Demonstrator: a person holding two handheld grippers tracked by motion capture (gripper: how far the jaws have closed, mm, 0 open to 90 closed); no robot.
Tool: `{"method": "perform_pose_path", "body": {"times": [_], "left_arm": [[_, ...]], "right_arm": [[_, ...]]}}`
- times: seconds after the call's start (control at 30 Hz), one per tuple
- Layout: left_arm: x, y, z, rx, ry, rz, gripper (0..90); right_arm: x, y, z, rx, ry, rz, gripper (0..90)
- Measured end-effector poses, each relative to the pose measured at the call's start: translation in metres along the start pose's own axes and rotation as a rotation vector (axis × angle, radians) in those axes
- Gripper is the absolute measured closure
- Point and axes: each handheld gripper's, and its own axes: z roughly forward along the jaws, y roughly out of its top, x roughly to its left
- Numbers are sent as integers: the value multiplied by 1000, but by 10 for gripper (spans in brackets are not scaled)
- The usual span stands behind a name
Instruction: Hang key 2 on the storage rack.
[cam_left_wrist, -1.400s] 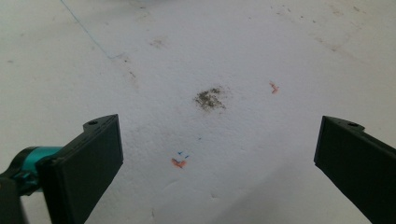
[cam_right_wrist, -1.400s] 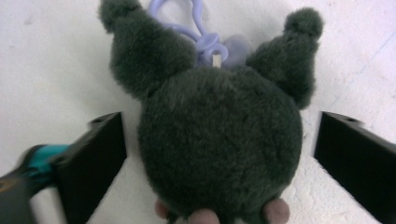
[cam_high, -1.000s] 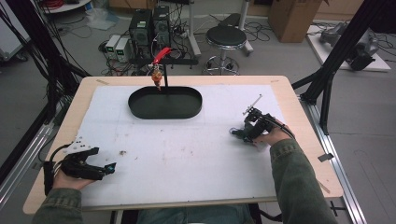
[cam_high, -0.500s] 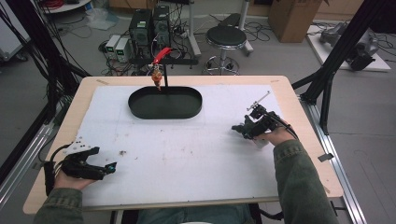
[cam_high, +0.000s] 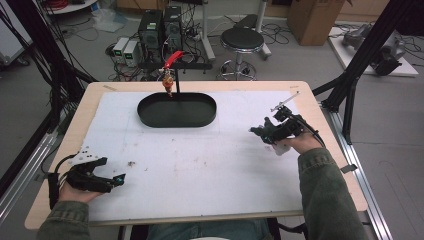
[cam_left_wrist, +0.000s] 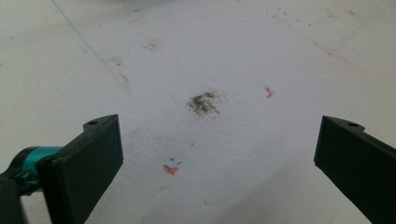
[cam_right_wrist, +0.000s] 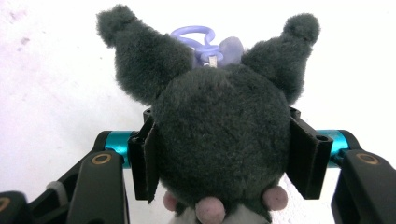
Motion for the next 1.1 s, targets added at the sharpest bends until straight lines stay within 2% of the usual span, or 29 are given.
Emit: {"method": "perform_pose_path", "body": {"times": [0.07, 0.23, 0.3, 0.43, 0.63, 0.9, 1.1], "left_arm": [[-1, 0, 0, -5, 0, 1, 17], [0, 0, -1, -7, 0, 2, 17], [0, 0, -1, -9, 0, 5, 17], [-2, 0, -3, -14, 0, 16, 17], [-2, 1, -3, -22, 1, 12, 17], [-1, 1, -2, -15, -7, 18, 17], [-1, 1, -2, -13, -7, 18, 17]], "right_arm": [[4, 5, -3, 3, 0, -7, 383], [7, 14, -9, -32, 24, 15, 383], [7, 16, -10, -36, 30, 11, 383], [9, 21, -12, -48, 27, 35, 381], [11, 28, -15, -63, 47, 39, 381], [16, 40, -18, -65, 56, 23, 382], [23, 57, -20, -75, 61, -4, 382]]}}
